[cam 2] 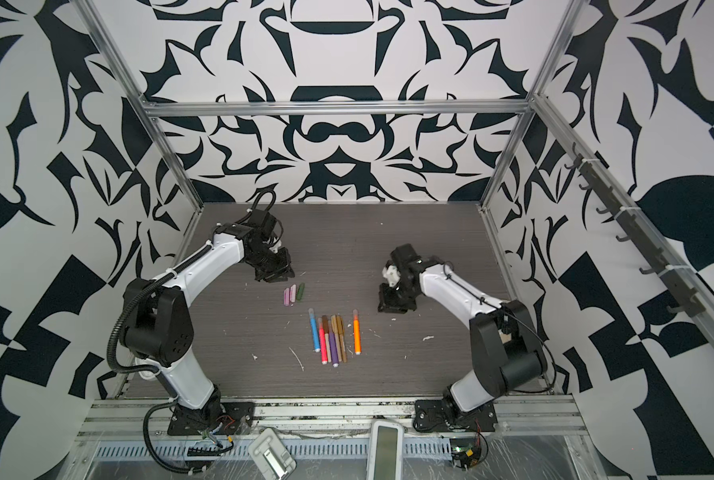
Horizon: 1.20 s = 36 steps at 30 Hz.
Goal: Open the pen caps
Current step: 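Move the right gripper down to the marker row toward the next pen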
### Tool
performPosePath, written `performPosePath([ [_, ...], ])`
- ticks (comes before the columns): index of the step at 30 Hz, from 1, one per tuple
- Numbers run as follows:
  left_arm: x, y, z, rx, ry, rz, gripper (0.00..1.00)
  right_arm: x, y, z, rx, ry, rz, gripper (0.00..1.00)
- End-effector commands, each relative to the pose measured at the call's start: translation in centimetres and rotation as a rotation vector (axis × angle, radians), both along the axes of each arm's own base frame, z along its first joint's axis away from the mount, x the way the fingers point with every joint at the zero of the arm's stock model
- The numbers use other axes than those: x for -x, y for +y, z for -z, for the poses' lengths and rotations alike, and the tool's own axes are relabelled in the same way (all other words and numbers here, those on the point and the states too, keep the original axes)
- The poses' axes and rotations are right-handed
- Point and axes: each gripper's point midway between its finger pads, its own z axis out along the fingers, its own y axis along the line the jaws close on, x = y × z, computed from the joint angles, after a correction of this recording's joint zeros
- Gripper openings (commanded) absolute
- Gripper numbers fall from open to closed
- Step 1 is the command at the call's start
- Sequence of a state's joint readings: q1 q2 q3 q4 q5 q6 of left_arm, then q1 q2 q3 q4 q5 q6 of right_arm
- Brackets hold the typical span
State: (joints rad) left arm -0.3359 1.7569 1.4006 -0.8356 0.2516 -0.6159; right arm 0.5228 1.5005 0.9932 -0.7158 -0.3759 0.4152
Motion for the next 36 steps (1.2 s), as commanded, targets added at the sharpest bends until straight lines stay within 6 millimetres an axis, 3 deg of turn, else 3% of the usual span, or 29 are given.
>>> performPosePath([
  [1,-1.7,-0.5,-1.0,0.068,-0.058,-0.1,0.33,3.3,2.5,0.0,0.062,-0.027,-0.047,0.23],
  [6,-3.5,-0.7,-2.5,0.139,-0.142,-0.201,0.54,5.9,4.8,0.1,0.102,-0.055,-0.127,0.23],
  [9,-4.7,-0.7,-5.5,0.204,-0.281,-0.243,0.66,6.9,5.5,0.9,0.121,-0.042,-0.167,0.23],
  [12,-5.4,0.2,-8.9,0.258,-0.442,-0.317,0.99,7.7,6.1,2.0,0.136,-0.022,-0.194,0.23],
  [15,-5.2,1.7,-10.1,0.269,-0.49,-0.386,0.99,8.1,6.8,2.7,0.141,-0.01,-0.209,0.23],
  [24,-3.9,3.1,-9.2,0.227,-0.442,-0.398,1.0,7.7,8.1,3.9,0.161,0.02,-0.235,0.24],
  [36,-3.5,4.8,-7.2,0.244,-0.348,-0.453,0.82,7.7,8.3,5.5,0.215,0.053,-0.243,0.24],
])
